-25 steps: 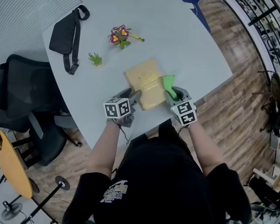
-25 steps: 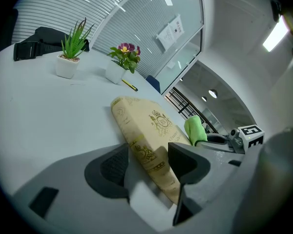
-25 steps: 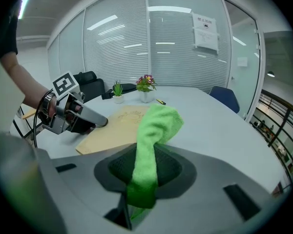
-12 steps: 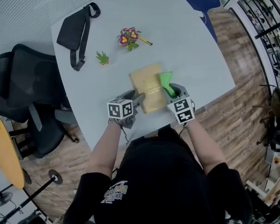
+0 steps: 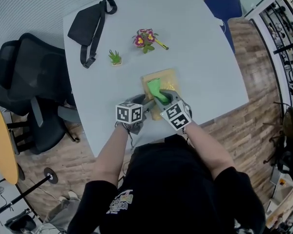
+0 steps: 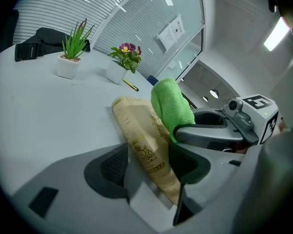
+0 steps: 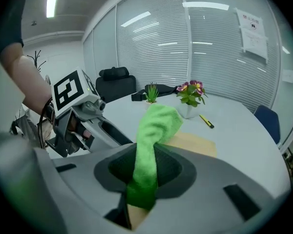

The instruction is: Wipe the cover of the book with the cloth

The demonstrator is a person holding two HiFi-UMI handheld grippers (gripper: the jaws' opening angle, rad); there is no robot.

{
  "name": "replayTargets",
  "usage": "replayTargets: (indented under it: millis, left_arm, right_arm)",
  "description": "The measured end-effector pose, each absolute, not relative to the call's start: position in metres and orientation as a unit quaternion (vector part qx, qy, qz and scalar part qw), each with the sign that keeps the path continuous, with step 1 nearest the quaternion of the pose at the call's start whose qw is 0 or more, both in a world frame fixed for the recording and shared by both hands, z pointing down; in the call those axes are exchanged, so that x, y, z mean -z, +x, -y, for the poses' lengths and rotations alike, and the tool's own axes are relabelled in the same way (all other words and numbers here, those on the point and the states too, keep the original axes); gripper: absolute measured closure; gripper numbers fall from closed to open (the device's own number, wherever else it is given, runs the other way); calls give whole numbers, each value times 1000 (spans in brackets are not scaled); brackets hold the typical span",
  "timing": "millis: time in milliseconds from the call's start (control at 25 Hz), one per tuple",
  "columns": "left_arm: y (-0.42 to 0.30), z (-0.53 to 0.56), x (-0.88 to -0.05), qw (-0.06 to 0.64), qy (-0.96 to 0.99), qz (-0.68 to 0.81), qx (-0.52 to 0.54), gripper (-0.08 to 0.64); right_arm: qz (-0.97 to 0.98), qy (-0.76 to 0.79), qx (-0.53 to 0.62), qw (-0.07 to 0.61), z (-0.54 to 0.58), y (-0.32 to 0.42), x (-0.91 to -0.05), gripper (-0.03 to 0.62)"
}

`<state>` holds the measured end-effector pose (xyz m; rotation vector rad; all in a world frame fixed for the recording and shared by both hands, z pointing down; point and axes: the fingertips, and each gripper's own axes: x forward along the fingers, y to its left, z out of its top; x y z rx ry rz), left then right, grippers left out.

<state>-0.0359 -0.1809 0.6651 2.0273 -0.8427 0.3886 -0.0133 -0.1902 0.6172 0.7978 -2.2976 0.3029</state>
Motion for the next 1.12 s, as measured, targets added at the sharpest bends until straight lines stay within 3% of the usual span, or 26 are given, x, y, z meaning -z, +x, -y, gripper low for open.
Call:
replayTargets:
  millis: [600,1120]
  left_arm:
    - [-38,182,-666,442,813,344,-157,298]
    - [-39,182,-665,448,811,343,-155,293]
  right_arm:
    - [880,294,-75,365,187,-5,-630,494]
    - [851,382,-123,339,207,62,-633,494]
